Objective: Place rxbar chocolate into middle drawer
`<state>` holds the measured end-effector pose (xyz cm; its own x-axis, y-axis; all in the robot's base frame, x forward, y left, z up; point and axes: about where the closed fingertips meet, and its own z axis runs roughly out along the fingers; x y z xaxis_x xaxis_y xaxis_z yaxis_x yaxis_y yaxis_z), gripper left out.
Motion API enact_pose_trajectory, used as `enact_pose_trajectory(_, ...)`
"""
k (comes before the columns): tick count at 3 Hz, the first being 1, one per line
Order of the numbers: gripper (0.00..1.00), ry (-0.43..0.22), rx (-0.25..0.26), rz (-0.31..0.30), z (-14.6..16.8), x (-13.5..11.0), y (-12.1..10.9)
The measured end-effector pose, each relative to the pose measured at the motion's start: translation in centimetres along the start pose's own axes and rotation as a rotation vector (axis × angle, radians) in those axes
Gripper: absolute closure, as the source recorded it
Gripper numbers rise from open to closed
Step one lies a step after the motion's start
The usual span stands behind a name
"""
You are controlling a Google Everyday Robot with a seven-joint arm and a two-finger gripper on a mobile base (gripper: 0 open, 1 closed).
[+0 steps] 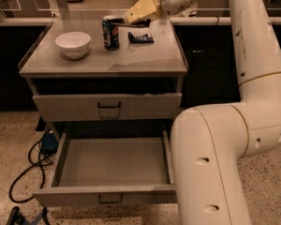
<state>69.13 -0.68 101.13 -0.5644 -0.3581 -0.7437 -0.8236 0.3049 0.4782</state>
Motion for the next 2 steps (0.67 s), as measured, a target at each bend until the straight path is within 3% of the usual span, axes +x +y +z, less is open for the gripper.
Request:
enact_pose_trajectory(1,1.00,-0.039,-0.125,0.126,-1.1,0.6,1.6)
enact_pose_trajectory(2,1.00,-0.056,-0.218,0.282,-5.5,1.5,4.6)
